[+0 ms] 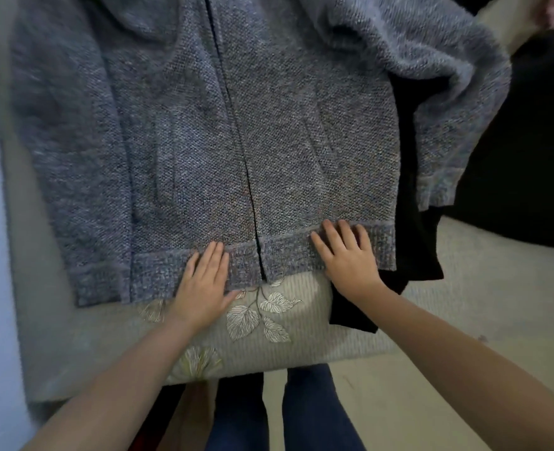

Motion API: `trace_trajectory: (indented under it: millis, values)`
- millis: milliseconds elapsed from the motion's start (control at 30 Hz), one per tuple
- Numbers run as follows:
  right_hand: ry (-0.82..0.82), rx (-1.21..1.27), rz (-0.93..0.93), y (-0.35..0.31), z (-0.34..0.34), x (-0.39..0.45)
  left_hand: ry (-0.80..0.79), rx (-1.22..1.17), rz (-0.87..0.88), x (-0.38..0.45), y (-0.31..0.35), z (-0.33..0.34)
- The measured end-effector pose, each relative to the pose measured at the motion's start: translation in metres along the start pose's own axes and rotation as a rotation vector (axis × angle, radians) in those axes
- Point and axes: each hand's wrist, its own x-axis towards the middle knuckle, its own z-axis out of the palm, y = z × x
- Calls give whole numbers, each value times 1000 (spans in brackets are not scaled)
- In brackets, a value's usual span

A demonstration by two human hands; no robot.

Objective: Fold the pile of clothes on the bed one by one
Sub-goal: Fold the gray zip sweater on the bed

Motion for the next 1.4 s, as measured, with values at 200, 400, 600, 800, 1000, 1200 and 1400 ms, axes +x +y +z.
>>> trace_trajectory:
  millis: [200, 400, 600, 800, 1000, 1200, 1400]
  values:
    - [275, 83, -66, 10, -9, 20, 93, -49, -89, 1, 14, -14]
    - [288, 190, -258, 32, -32, 5, 157, -106, -166, -3, 23, -23]
    - [184, 122, -334, 50, -46, -33, 160, -80, -137, -40, 30, -27]
    - [-87, 61, -325, 27, -44, -100, 113, -20, -90, -114, 44, -11]
    - [-336, 115, -287, -36, 6, -184, -54, 8, -44, -176, 63, 54]
    - [-541, 63, -204, -73, 49, -210, -205, -29, 9, -198, 84, 101]
    - [-388, 100, -240, -84, 29, -181, 34, -89, -74, -180, 83, 88]
